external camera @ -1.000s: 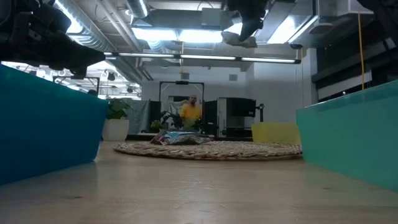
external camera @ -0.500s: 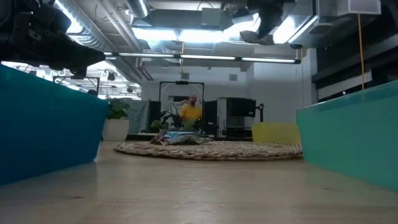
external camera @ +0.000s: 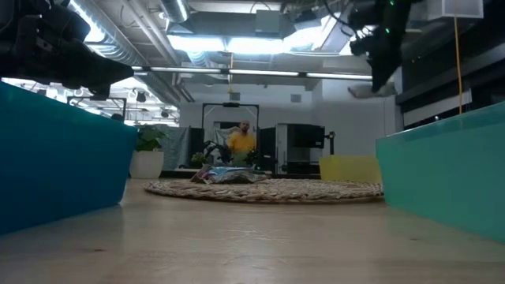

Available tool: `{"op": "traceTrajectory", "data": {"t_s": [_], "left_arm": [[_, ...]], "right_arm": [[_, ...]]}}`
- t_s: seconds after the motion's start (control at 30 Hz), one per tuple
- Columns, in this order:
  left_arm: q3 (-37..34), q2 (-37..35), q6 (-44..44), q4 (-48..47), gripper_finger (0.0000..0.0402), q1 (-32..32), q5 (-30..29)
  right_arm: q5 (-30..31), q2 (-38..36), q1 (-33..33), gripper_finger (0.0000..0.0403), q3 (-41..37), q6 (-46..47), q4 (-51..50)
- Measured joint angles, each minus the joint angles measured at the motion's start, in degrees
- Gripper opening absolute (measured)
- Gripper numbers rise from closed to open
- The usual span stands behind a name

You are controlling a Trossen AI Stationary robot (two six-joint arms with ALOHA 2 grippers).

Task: Pick and place Granola Bars by type
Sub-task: Put the yellow granola bar into the yellow bin

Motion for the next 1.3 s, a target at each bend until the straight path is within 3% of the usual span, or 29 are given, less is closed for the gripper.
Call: {"op": "traceTrajectory", "data": {"t_s": [0.23,0.5,0.93,1.3], "left_arm": [[-0.01,-0.01,0.00,-0.01,0.0031,0.00,0.00],[0.00,0.00,0.00,0.00,0.0031,0.01,0.00],[-0.01,0.01,0.00,0.00,0.0031,-0.01,0.00],[0.00,-0.01,0.00,0.00,0.0031,-0.01,0.00]], "right_arm": [[-1.04,-5.07,-1.27,0.0062,-16.73,1.63,12.17],[-1.12,-5.10,-1.74,0.0062,-28.69,6.06,25.07],[-3.63,-0.91,-9.65,0.0062,-32.02,10.43,32.59],[-3.65,5.53,-10.46,0.0062,-32.06,9.75,36.03]]}}
